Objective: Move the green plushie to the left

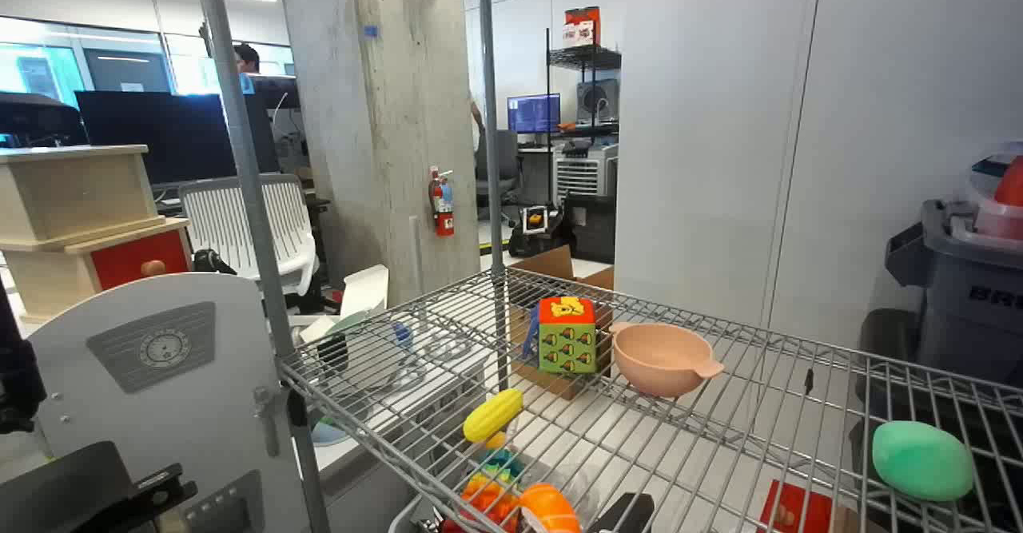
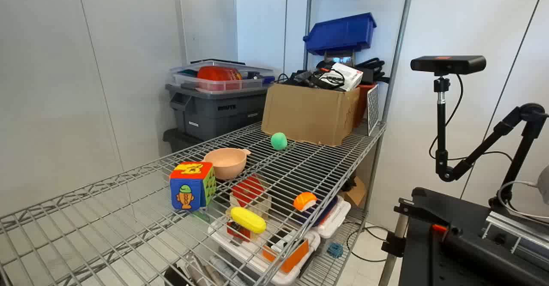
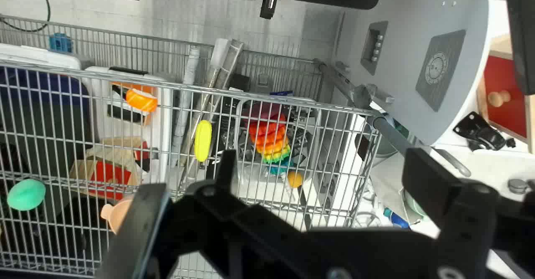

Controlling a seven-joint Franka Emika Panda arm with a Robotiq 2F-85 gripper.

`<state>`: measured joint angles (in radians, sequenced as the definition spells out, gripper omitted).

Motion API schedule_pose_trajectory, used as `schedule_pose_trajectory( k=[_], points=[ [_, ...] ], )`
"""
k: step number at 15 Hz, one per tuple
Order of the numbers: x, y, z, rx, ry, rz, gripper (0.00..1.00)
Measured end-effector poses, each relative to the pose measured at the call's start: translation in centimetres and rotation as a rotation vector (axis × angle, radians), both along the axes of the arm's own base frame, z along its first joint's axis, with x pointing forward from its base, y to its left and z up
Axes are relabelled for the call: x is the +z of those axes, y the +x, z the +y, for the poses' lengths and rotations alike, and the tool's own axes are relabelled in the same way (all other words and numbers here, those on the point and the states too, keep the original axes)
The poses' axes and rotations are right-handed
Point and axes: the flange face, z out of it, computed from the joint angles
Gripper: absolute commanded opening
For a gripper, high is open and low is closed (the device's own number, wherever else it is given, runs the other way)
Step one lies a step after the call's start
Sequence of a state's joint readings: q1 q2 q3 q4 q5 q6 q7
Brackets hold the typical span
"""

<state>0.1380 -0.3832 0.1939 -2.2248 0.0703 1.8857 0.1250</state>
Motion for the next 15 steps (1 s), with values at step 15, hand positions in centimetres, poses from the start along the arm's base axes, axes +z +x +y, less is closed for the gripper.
schedule_pose_trajectory(
  k=[15],
  points=[
    [1.3,7.7,-22.1,-0.386,0.203,-0.038,1.00]
  ],
)
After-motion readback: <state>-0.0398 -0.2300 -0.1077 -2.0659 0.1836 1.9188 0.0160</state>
